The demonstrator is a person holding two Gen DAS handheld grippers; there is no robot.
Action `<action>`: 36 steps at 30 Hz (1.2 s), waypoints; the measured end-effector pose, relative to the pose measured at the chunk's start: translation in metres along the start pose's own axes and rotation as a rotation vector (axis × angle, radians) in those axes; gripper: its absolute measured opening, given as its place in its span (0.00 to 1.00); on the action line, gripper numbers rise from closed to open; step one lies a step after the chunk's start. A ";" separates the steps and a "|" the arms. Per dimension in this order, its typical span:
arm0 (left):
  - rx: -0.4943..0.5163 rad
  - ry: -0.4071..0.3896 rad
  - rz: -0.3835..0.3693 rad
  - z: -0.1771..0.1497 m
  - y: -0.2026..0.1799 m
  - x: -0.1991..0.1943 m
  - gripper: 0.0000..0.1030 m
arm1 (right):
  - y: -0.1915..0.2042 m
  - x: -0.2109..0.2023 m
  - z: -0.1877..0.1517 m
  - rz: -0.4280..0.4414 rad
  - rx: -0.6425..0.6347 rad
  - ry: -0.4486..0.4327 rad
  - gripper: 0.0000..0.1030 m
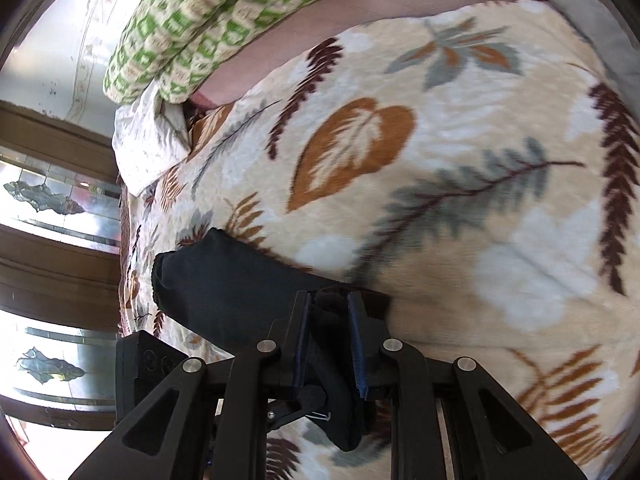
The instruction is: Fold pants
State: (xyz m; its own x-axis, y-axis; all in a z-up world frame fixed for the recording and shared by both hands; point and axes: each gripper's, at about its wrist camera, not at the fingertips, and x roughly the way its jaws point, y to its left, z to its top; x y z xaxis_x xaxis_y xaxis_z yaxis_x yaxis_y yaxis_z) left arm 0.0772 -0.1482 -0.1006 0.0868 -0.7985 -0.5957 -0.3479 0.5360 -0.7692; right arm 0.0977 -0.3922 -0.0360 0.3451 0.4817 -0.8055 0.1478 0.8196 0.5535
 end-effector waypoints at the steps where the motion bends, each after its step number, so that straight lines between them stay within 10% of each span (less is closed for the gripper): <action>1: -0.011 -0.002 -0.001 0.004 0.005 -0.004 0.07 | 0.007 0.006 0.001 0.000 -0.004 0.007 0.18; 19: -0.088 0.109 -0.035 0.039 0.046 -0.040 0.09 | 0.069 0.076 0.004 0.011 0.054 0.052 0.39; 36: 0.157 -0.015 0.171 0.069 0.028 -0.098 0.09 | 0.050 0.055 -0.049 0.232 0.203 -0.034 0.48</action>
State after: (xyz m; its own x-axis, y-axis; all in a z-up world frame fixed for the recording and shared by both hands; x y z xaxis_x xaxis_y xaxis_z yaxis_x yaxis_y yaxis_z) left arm 0.1235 -0.0364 -0.0798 0.0531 -0.6890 -0.7228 -0.2094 0.7000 -0.6827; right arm 0.0786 -0.3096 -0.0636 0.4220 0.6355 -0.6466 0.2417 0.6086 0.7558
